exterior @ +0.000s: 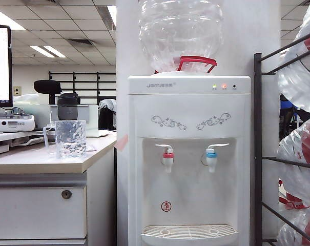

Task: Pick up the plastic mug from the left desk, go to the cold water outlet of the water dispenser, press the vertical switch to get some water, then put the mug back on the desk.

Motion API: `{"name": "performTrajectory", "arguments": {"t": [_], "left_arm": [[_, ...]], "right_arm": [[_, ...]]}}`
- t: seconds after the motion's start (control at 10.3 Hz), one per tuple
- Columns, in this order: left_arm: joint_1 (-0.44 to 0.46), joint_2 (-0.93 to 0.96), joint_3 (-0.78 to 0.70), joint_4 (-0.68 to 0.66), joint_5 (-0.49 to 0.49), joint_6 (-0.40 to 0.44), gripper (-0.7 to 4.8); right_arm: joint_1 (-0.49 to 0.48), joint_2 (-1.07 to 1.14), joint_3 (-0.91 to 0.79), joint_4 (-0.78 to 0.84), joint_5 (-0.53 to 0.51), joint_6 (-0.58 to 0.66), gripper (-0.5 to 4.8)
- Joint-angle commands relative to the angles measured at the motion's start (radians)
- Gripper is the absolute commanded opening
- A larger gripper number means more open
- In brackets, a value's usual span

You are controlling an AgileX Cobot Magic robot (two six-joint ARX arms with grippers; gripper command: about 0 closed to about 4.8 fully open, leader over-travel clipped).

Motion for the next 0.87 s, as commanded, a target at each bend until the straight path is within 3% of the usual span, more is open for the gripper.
{"name": "performTrajectory", "arguments": {"t": [0.1,0.87], "left_arm": [[0.000,-0.001,0.000,0.011,0.003,0.004,-0.05],[0.000,-0.001,0.000,0.011,0.003,0.004,-0.05]], "right_arm": [[-0.043,0.000,-0.044,0.136,-0.074,-0.003,-0.05],[-0.040,0.000,-0.043,0.159,-0.037,-0.003,-0.05]]}}
